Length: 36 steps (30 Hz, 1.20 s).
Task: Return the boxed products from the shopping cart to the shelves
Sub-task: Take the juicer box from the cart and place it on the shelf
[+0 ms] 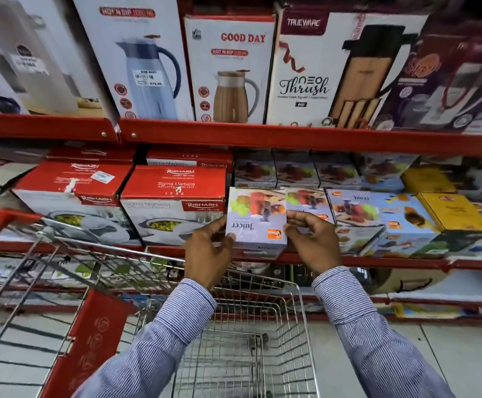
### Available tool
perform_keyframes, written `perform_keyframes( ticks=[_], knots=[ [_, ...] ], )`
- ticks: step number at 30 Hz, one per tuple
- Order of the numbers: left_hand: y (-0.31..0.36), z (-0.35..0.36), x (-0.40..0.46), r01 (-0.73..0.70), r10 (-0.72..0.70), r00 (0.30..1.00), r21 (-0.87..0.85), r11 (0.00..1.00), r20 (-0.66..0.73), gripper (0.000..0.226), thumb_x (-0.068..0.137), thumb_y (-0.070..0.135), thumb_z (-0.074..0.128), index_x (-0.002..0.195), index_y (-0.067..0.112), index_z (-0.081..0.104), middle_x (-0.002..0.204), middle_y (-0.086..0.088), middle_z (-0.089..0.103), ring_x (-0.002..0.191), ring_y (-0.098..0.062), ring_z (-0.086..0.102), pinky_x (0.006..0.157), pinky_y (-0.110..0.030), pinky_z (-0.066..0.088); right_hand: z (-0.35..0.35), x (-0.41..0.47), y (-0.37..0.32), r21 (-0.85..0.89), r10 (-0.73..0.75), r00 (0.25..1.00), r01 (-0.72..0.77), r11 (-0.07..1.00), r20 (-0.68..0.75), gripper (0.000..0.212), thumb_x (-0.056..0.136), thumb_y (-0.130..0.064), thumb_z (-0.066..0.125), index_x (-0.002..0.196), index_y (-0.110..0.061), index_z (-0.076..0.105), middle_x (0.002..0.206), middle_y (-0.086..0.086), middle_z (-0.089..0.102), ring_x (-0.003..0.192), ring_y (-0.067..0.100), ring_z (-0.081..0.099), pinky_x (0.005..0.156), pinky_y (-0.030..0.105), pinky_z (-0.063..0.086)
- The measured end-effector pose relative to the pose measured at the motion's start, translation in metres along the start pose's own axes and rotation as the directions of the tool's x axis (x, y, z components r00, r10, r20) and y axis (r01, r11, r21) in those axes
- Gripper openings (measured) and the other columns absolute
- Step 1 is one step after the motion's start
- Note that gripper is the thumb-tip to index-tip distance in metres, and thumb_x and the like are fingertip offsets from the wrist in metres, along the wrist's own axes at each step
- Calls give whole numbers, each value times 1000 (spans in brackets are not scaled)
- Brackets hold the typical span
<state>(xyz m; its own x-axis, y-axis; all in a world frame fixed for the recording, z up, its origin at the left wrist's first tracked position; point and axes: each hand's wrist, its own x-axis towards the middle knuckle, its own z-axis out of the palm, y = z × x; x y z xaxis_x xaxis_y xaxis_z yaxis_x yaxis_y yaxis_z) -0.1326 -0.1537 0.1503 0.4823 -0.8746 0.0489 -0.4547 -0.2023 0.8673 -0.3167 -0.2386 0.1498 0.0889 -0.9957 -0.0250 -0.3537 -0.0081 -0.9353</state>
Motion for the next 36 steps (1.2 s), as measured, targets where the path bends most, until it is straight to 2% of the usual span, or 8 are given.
perform_keyframes(
  ticks=[2, 6, 8, 17, 24, 28, 31, 36],
  knots=[
    [-7, 9, 7, 36, -37, 999, -33, 999, -14, 43, 87, 11, 65, 129, 18, 62, 120, -1, 71, 96, -3, 59, 67, 9, 37, 5, 7, 5, -17, 10, 1000, -10, 1000, 6, 25, 83, -14, 70, 106, -23, 71, 98, -7, 72, 97, 11, 66, 91, 35, 55],
    [-17, 24, 16, 84, -83, 996, -61, 995, 12, 45, 90, 10, 61, 134, 20, 59, 128, -3, 68, 112, -14, 64, 91, -18, 45, 14, 21, 14, -24, 47, 999, -47, 999, 0, 25, 83, -10, 69, 107, -19, 71, 98, -3, 72, 93, 10, 66, 93, 32, 53],
    [-18, 29, 20, 88, -88, 996, -72, 994, 2, 44, 92, 10, 59, 134, 22, 58, 130, -1, 66, 115, -10, 61, 95, -19, 43, 16, 27, 17, -22, 61, 998, -61, 998, -9, 26, 83, -10, 68, 108, -19, 71, 96, -4, 71, 87, 6, 65, 91, 29, 53],
    [-12, 38, 35, 90, -94, 995, -131, 987, -20, 44, 93, 8, 56, 134, 26, 58, 122, 10, 66, 108, 0, 56, 95, -24, 49, 15, 49, 20, -41, 57, 998, -57, 998, -4, 25, 83, -14, 70, 106, -23, 72, 92, -11, 71, 88, 1, 64, 84, 21, 49],
    [-17, 40, 41, 101, -107, 994, -148, 984, -31, 45, 93, 3, 54, 134, 21, 57, 131, 2, 65, 118, -14, 62, 98, -42, 54, 21, 56, 19, -84, 49, 999, -49, 995, 0, 27, 83, -11, 68, 105, -25, 73, 93, -11, 72, 89, 3, 65, 87, 24, 51],
    [-25, 47, 39, 110, -115, 993, -121, 986, -28, 44, 93, 2, 54, 134, 17, 57, 129, 1, 65, 120, -12, 60, 103, -33, 48, 23, 57, 15, -208, 42, 998, -30, 978, 53, 29, 85, -10, 66, 113, -17, 71, 108, 0, 74, 100, 12, 67, 87, 19, 46],
    [-28, 52, 40, 129, -137, 988, -109, 986, -65, 41, 93, 4, 55, 132, 16, 60, 129, -2, 67, 119, -16, 62, 105, -33, 47, 26, 55, 6, -378, 32, 997, -1, 926, 76, 31, 87, -14, 63, 118, -12, 69, 116, 6, 72, 105, 24, 68, 97, 31, 51],
    [-21, 65, 43, 145, -161, 975, -111, 983, -152, 33, 91, 8, 59, 123, 12, 66, 118, -5, 73, 103, -21, 70, 96, -36, 55, 30, 58, -9, -745, 0, 987, 123, 655, 163, 34, 91, -32, 53, 111, -8, 67, 117, 17, 58, 95, 33, 64, 84, 37, 54]
  ],
)
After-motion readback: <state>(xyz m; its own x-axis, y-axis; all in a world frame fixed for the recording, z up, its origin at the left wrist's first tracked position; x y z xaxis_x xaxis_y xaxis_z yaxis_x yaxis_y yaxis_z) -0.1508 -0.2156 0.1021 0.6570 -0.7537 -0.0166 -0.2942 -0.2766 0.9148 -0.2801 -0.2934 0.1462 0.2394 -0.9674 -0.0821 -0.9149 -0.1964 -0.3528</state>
